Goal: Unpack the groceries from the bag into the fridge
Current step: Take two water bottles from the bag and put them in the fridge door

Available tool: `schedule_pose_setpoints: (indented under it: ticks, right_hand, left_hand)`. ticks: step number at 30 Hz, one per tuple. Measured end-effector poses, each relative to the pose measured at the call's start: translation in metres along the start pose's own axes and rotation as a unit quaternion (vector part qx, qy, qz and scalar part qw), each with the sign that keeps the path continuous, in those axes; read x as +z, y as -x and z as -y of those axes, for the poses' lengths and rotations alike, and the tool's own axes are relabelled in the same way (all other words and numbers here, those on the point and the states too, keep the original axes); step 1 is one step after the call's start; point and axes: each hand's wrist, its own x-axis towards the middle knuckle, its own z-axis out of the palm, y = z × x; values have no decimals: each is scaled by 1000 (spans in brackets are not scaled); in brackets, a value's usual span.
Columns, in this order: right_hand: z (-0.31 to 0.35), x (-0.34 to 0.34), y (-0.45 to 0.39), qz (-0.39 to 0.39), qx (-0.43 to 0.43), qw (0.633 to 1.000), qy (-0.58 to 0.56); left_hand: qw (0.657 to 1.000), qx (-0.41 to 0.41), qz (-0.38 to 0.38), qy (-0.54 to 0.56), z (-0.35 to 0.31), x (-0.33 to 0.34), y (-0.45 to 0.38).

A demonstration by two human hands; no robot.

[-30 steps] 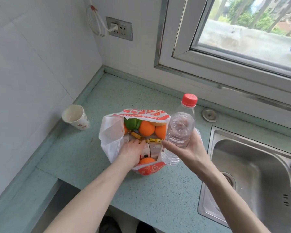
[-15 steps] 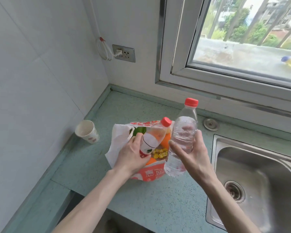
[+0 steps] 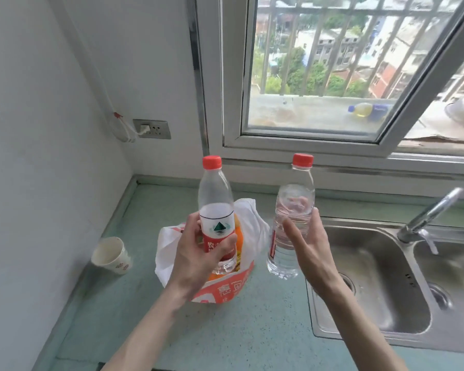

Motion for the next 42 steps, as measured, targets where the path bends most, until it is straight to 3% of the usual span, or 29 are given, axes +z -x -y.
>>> schedule_pose_setpoints:
  ticks: [9,20,34,42]
  right_hand:
    - [32,-30,40,-179,3,977,-115]
    - [47,-104,146,-350,-3,935,-52]
    - [82,-237,368,-533,-12,846,0]
    - [101,-301,502,-640,-23,764,75]
  left_hand:
    - [986,32,130,99,-43,35,-10]
    - [945,72,295,123,-79,139,40]
    - [846,112,505,126,-136,315,219]
    - [791,110,585,140,-168,398,354]
